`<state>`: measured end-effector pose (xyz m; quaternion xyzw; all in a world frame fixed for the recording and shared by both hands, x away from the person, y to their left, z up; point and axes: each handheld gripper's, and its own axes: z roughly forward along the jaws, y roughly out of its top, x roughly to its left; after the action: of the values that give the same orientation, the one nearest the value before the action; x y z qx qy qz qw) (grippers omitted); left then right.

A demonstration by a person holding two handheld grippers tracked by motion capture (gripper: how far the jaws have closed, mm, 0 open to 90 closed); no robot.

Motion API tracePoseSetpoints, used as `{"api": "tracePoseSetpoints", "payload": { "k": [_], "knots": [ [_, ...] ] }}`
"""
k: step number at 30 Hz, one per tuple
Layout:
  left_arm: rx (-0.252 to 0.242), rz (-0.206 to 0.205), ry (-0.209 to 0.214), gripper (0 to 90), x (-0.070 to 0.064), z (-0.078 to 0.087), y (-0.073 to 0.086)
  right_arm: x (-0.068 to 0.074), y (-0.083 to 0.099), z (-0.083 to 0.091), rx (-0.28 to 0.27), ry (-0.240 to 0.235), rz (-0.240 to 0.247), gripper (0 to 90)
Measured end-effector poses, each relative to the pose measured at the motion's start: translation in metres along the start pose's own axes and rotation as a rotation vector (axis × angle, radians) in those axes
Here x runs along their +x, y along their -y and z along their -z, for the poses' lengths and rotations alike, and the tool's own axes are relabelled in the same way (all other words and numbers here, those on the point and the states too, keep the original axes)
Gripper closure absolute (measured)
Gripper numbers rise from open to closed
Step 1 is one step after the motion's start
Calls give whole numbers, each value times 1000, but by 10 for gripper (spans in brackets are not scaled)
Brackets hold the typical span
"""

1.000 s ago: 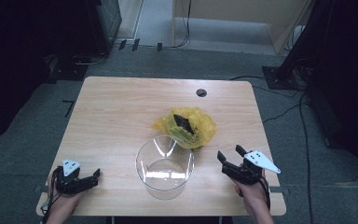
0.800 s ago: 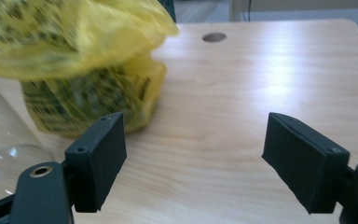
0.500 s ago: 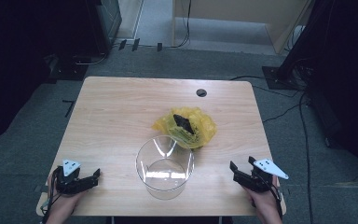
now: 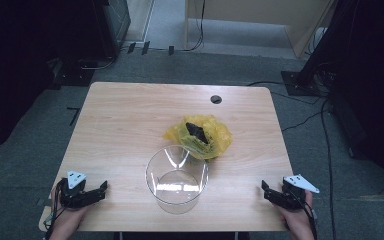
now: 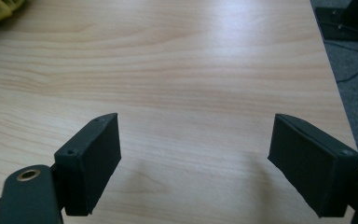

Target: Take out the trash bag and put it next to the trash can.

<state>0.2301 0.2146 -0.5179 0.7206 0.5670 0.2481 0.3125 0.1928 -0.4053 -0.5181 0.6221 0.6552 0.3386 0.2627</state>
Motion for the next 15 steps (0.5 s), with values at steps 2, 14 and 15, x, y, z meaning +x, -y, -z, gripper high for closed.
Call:
{"api": "tracePoseSetpoints", "payload": {
  "k": [2, 14, 15],
  "knots": [
    [0, 0, 0, 117, 0, 0, 0, -3, 1, 0, 16, 12, -7, 166],
    [0, 0, 0, 117, 0, 0, 0, -4, 5, -3, 52, 67, 20, 155],
    [0, 0, 0, 117, 0, 0, 0, -4, 5, -3, 52, 67, 20, 155]
  ]
}}
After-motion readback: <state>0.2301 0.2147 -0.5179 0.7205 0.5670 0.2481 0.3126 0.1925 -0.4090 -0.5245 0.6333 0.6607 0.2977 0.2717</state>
